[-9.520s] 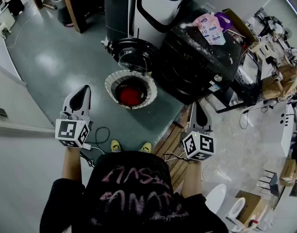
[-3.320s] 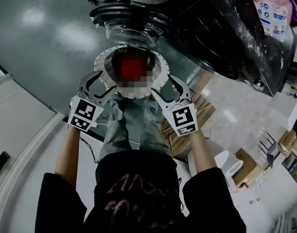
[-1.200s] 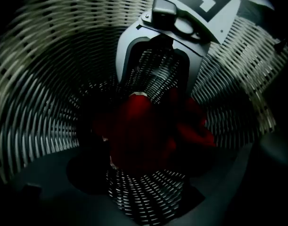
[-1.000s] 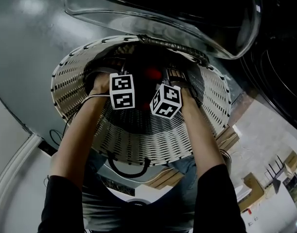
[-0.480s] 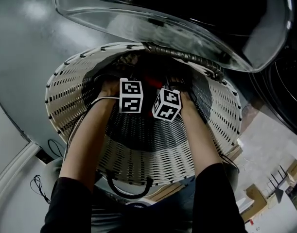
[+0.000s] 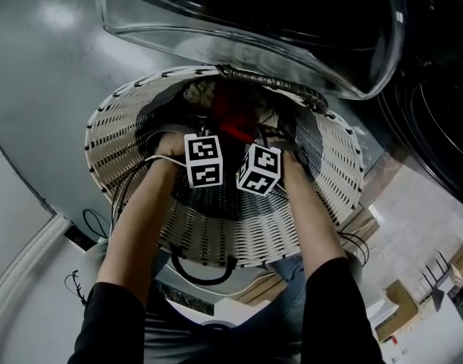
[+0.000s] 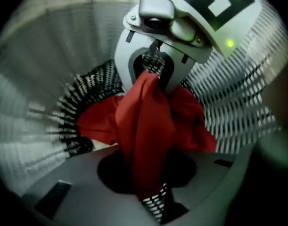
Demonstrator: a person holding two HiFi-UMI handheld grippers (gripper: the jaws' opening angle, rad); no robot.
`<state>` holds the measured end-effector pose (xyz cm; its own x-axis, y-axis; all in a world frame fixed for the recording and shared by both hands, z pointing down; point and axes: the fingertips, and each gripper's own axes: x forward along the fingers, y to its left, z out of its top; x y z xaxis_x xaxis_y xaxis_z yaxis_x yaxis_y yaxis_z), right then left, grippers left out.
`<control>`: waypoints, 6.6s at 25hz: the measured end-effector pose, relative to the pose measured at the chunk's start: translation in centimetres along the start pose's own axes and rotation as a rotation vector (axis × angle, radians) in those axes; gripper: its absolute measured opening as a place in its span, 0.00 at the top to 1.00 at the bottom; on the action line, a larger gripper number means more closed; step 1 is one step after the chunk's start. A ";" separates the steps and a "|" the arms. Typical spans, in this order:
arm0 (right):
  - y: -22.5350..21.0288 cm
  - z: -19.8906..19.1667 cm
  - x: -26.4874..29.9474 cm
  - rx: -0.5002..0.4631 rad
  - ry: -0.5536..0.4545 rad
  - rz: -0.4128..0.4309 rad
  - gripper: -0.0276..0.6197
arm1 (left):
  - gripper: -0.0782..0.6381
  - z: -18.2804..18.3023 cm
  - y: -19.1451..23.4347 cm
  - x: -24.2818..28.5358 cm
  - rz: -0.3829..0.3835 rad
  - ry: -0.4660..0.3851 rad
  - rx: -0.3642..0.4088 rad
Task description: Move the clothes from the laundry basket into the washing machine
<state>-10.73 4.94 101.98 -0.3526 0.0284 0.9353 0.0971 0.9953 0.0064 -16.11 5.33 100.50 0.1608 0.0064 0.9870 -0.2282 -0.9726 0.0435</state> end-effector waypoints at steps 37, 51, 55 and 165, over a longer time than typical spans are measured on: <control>-1.6 11.3 -45.5 0.387 -0.346 -0.317 0.76 | 0.74 12.9 -1.7 -43.6 0.270 -0.280 -0.291; -5.6 12.9 -63.3 0.481 -0.536 -0.571 0.76 | 0.74 20.2 1.0 -60.2 0.476 -0.408 -0.275; -6.2 13.4 -67.3 0.533 -0.560 -0.672 0.76 | 0.74 21.7 1.7 -63.7 0.519 -0.461 -0.201; -28.9 -32.9 -53.7 1.130 -0.969 -1.187 0.75 | 0.77 56.9 23.3 -30.5 0.322 -1.270 -0.521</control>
<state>35.98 -28.36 63.19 -0.1367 -0.9822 0.1290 -0.9787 0.1137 -0.1709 28.28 -30.74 62.64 0.7146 -0.6796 0.1659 -0.6996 -0.6933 0.1731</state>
